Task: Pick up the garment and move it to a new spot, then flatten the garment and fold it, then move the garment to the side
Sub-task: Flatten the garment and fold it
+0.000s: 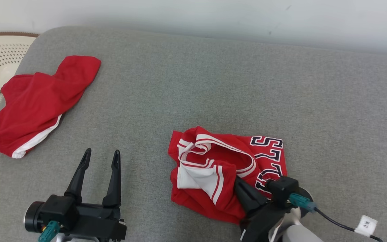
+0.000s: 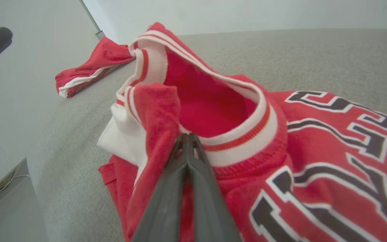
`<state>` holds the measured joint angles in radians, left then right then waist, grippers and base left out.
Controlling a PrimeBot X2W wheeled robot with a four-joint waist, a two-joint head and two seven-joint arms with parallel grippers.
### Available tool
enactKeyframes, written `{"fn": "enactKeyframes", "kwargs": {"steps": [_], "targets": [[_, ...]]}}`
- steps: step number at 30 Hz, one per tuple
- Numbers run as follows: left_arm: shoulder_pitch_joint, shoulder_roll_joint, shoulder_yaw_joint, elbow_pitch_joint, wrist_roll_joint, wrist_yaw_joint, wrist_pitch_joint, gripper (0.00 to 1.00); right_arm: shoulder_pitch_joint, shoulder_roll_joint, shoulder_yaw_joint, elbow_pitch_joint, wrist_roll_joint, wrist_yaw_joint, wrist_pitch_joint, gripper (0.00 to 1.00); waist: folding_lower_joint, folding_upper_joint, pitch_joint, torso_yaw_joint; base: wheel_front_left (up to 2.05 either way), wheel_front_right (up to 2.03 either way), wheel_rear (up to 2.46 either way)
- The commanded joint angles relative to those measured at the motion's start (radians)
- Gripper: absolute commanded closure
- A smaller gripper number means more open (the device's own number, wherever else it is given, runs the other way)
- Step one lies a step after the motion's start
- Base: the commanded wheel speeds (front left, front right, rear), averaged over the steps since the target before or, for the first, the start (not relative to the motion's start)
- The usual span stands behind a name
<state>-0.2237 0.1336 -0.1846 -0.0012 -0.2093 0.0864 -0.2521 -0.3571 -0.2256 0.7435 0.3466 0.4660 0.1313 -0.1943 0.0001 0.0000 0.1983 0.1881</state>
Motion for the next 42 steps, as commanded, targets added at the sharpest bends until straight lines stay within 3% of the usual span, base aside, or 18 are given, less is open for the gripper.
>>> {"fn": "enactKeyframes", "kwargs": {"steps": [1, 15, 20, 25, 34, 38, 40, 41, 42], "targets": [[-0.004, -0.002, 0.0, 0.002, -0.005, -0.001, -0.006, 0.0, -0.013, 0.007, 0.016, 0.012, 0.009, -0.001, -0.01, 1.0, -0.0001, 0.0, 0.007, 0.007, 0.0, 0.0, 0.0], [-0.012, -0.002, 0.002, 0.008, -0.004, 0.004, -0.011, 0.0, -0.14, 0.059, 0.349, 0.092, 0.143, -0.001, -0.055, 1.0, -0.0001, 0.0, 0.014, -0.012, 0.0, 0.0, 0.0], [-0.006, 0.002, 0.008, 0.01, -0.004, 0.01, -0.012, 0.0, -0.169, 0.036, 0.344, 0.032, 0.146, -0.001, -0.071, 1.0, -0.0001, 0.0, 0.005, -0.031, 0.0, 0.0, 0.0], [0.011, 0.012, 0.019, 0.008, -0.008, 0.012, -0.012, 0.0, -0.13, 0.0, 0.217, -0.073, 0.105, -0.001, -0.071, 1.0, -0.0001, 0.0, -0.018, -0.059, 0.0, 0.0, 0.0], [0.033, 0.033, 0.028, -0.003, -0.002, 0.024, -0.001, 0.0, 0.006, -0.051, -0.142, -0.219, -0.004, -0.001, -0.072, 1.0, -0.0001, 0.0, -0.057, -0.11, 0.0, 0.0, 0.0], [0.043, 0.041, 0.028, -0.011, -0.001, 0.029, 0.009, 0.0, 0.075, -0.042, -0.301, -0.239, -0.05, -0.001, -0.052, 1.0, -0.0001, 0.0, -0.076, -0.127, 0.0, 0.0, 0.0], [0.045, 0.044, 0.029, -0.016, -0.001, 0.033, 0.012, 0.0, 0.101, -0.027, -0.371, -0.255, -0.08, -0.001, -0.04, 0.47, -0.0001, 0.0, -0.086, -0.133, 0.0, 0.0, 0.0], [0.048, 0.046, 0.03, -0.019, -0.002, 0.036, 0.017, 0.0, 0.12, -0.019, -0.404, -0.26, -0.093, -0.001, -0.029, 0.03, -0.0001, 0.0, -0.09, -0.136, 0.0, 0.0, 0.0], [0.052, 0.048, 0.031, -0.021, -0.003, 0.038, 0.019, 0.0, 0.137, -0.014, -0.435, -0.268, -0.109, -0.001, -0.023, 0.0, -0.0001, 0.0, -0.094, -0.139, 0.0, 0.0, 0.0]]}}
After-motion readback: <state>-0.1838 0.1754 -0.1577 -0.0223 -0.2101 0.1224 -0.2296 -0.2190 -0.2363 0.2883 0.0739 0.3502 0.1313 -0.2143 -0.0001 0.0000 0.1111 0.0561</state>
